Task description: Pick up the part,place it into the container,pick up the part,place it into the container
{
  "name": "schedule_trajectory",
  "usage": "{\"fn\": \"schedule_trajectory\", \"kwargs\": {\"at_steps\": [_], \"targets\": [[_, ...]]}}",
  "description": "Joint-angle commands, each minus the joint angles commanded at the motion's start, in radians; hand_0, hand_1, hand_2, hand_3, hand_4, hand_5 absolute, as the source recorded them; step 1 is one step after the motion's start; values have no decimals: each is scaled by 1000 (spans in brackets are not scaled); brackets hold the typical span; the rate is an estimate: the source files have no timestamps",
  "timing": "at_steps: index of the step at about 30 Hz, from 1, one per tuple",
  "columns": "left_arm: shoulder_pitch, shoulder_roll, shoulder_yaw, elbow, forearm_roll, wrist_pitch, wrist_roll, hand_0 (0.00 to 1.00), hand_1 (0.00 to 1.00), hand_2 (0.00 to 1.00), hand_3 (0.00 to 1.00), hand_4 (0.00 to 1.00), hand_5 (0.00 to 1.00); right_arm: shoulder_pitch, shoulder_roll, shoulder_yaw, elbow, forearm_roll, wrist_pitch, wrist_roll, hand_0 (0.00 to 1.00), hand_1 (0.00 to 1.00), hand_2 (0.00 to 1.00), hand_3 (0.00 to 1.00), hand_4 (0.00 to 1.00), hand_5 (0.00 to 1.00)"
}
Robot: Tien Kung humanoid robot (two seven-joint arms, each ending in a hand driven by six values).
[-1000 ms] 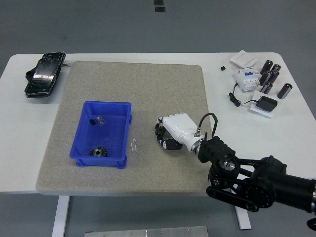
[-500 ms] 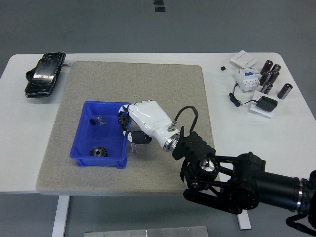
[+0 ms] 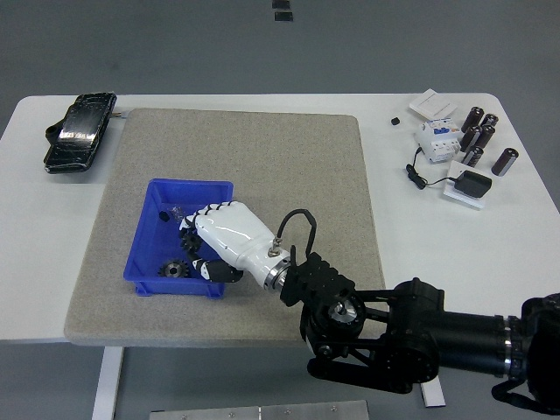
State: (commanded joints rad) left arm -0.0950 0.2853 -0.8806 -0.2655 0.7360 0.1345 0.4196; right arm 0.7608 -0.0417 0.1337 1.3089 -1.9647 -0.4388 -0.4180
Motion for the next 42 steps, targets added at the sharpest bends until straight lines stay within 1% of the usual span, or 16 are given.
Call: {"fn": "schedule_trajectory", "kwargs": {"at_steps": [1,2,6,13,14,15,19,20,24,25,26,31,32,37,38,42], "targets": [[0,0,1,0,-1,0,0,680,637,603,592,672,318,-2,2,1,-1,0,-6,0,803,872,825,721,552,330],[0,0,1,0,-1,0,-1,679,638,602,592,673,320,-3,3,2,-2,0,-10,0,841,935,907,834,576,325],[0,-1,1,0,-1,0,0,679,638,602,592,673,320,-9,6,9,-1,-6,-21,-5,841,935,907,834,576,325],[0,0,1,0,-1,0,-1,680,638,602,592,673,319,-16,7,23,6,-15,-19,-9,846,935,923,856,601,329],[0,-1,1,0,-1,0,-1,679,638,602,592,673,320,-21,6,34,10,-17,-22,-9,855,944,927,876,647,329],[0,-1,2,0,-1,0,-1,679,638,602,592,673,320,-27,4,50,16,-16,-26,-7,855,944,927,876,647,329],[1,-2,3,0,-3,-1,-1,679,638,602,592,673,320,-54,-18,128,46,11,-55,9,855,944,927,876,647,329],[1,-2,3,1,-3,-1,-1,679,638,602,592,673,321,-60,-26,148,54,19,-62,14,834,912,896,852,643,327],[4,-1,3,1,-4,0,-1,679,638,602,592,673,321,-100,-72,242,91,62,-93,47,834,912,896,852,643,327],[6,-2,4,1,-5,0,-1,679,638,602,592,673,321,-114,-86,269,100,79,-102,62,834,912,896,852,643,327],[7,-2,4,1,-5,0,-1,679,638,602,592,673,319,-126,-97,292,107,96,-109,76,800,875,858,823,674,343],[21,-6,6,1,-10,-1,-2,679,638,602,592,673,319,-193,-135,426,103,242,-142,197,800,875,858,823,674,343],[24,-8,6,1,-9,-1,-2,679,638,602,591,673,319,-208,-139,452,95,278,-143,227,793,831,813,760,675,345],[31,-10,8,3,-13,-2,-4,679,638,602,591,673,319,-275,-161,574,85,458,-132,374,793,831,813,760,675,345],[31,-10,9,3,-14,-2,-5,680,638,601,592,673,317,-291,-169,602,88,497,-126,406,783,804,780,729,678,349],[29,-7,12,5,-15,-4,-9,680,638,601,592,673,317,-347,-204,698,111,650,-105,512,783,804,780,729,678,349]]}}
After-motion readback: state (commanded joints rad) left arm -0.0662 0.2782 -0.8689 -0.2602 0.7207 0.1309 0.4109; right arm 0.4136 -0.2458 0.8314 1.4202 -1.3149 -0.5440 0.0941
